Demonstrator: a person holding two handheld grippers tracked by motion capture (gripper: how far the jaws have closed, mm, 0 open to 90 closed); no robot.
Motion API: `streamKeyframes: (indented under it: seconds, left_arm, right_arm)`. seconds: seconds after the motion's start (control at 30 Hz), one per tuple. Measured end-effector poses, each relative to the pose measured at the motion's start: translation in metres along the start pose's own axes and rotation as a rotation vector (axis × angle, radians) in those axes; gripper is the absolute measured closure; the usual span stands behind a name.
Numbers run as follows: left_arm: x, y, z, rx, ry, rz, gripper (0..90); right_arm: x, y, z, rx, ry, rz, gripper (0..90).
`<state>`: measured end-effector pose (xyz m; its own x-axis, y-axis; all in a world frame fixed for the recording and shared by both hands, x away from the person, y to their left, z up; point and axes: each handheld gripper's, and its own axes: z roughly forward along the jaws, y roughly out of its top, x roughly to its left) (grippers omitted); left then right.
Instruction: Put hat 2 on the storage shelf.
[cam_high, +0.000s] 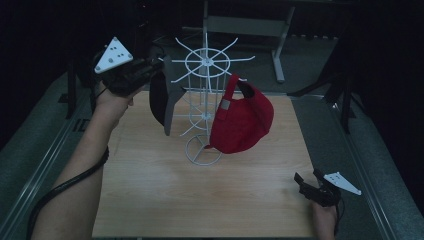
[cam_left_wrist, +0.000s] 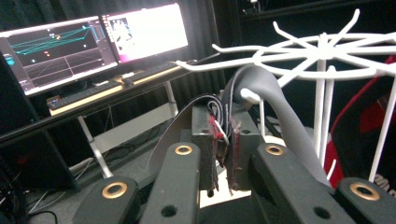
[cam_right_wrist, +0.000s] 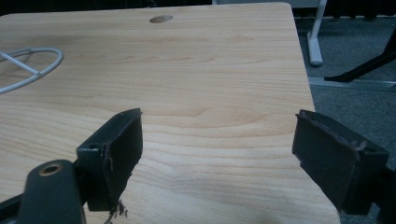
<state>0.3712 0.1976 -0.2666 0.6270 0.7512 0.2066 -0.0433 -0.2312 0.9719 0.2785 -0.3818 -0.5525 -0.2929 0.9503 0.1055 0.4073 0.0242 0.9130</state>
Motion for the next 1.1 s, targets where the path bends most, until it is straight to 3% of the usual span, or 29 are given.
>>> streamKeyframes:
  seconds: [0.13,0.23,0.3,0.43,0.63,0.8,1.1]
  left_arm:
    - [-0.001,-0.005,-0.004,-0.005,-0.004,-0.012,81.4]
    - [-0.003,-0.008,-0.008,-0.003,0.023,-0.014,64.3]
    - [-0.002,-0.009,-0.013,-0.012,0.018,-0.038,59.0]
    - [0.001,-0.012,-0.026,-0.051,0.008,-0.07,58.9]
    - [0.003,-0.02,-0.043,-0.066,0.002,-0.1,59.0]
    - [0.0,-0.036,-0.051,-0.039,0.001,-0.095,59.0]
    - [0.001,-0.073,-0.064,-0.008,0.008,-0.135,58.9]
  right_arm:
    - [0.0,0.0,0.0,-0.001,0.002,0.001,15.9]
    - [0.0,0.0,0.0,0.0,0.001,0.0,16.0]
    - [0.0,0.0,0.0,0.0,0.001,-0.002,15.9]
    - [0.0,0.0,0.0,0.0,-0.001,-0.004,15.9]
    - [0.001,0.0,0.0,0.003,-0.002,-0.007,15.9]
    - [0.001,0.0,0.0,0.002,-0.003,-0.005,15.9]
    - [0.001,0.0,0.001,0.005,-0.004,-0.01,16.0]
